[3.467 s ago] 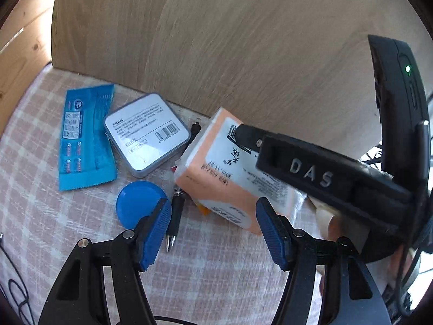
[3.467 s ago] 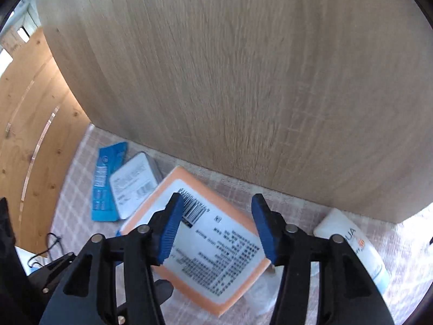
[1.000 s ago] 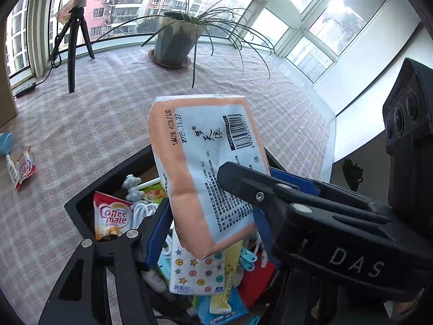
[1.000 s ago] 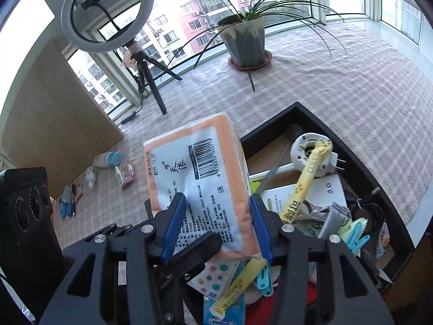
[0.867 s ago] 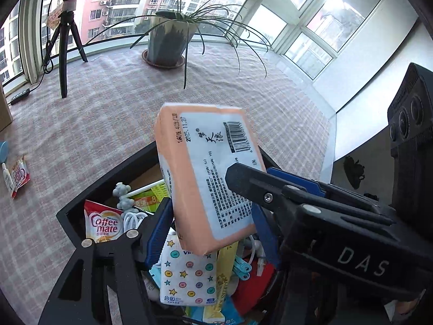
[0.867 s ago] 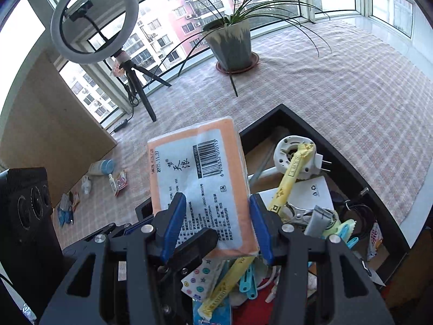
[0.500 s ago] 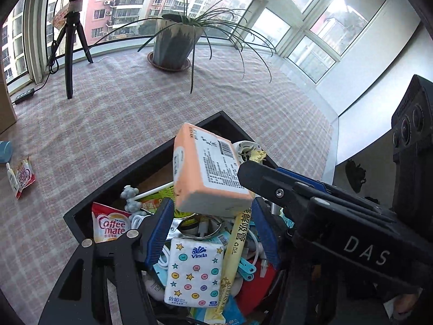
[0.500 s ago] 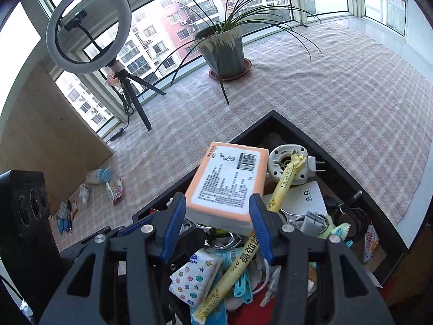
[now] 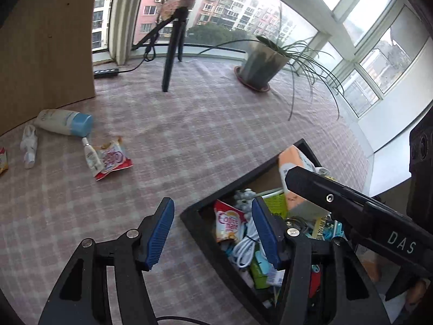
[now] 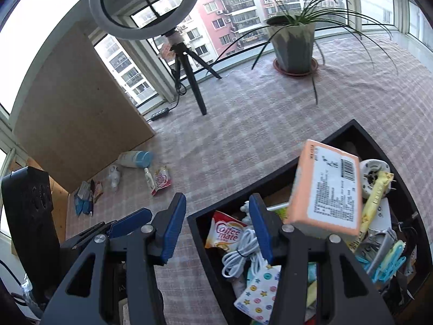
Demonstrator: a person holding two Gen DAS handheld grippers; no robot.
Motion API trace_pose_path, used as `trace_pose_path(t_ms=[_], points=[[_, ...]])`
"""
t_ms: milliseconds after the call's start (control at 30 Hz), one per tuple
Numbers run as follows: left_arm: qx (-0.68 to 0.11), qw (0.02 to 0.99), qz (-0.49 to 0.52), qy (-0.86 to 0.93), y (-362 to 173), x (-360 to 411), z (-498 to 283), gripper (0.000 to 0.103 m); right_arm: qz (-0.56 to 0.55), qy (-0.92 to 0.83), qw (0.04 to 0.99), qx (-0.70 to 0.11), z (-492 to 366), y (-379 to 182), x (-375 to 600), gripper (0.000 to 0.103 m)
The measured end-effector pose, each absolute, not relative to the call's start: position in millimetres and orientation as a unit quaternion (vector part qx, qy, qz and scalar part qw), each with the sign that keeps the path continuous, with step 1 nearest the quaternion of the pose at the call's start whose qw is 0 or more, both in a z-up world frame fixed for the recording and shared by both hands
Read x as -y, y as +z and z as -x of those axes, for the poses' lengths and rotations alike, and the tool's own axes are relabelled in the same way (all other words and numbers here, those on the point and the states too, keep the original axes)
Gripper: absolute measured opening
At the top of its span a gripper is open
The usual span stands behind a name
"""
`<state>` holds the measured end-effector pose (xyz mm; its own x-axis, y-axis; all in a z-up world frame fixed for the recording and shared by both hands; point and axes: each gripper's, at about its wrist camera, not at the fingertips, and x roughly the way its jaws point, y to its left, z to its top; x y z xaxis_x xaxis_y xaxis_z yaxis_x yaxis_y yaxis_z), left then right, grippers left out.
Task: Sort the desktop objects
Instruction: 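Grasp the plastic bag with the left gripper while the right grasps the white tube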
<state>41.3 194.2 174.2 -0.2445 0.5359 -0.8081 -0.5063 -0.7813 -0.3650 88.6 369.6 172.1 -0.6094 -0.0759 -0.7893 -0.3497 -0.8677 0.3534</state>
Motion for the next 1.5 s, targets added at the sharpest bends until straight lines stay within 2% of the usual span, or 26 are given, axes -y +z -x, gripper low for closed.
trace_pose_path(t_ms=[433, 633, 1000, 1233, 1333, 1500], points=[[0.091, 0.194, 0.529, 0.821, 152, -76, 42, 0.056, 0.478, 0.859, -0.012, -0.183, 16, 156, -290, 0.048], [0.095, 0.138, 0.527, 0.833, 138, -44, 77, 0.056, 0.511, 0.844, -0.051, -0.156, 63, 129, -260, 0.048], [0.064, 0.071, 0.533, 0.840, 98, -16, 138, 0.057, 0.556, 0.828, -0.048, -0.057, 127, 65, -213, 0.048], [0.070, 0.067, 0.547, 0.831, 76, -13, 157, 0.060, 0.562, 0.824, -0.048, -0.051, 142, 51, -208, 0.046], [0.067, 0.065, 0.554, 0.827, 68, -16, 162, 0.060, 0.572, 0.816, -0.056, -0.055, 148, 46, -206, 0.038], [0.075, 0.061, 0.560, 0.823, 59, -15, 166, 0.060, 0.572, 0.817, -0.053, -0.054, 149, 40, -207, 0.035]])
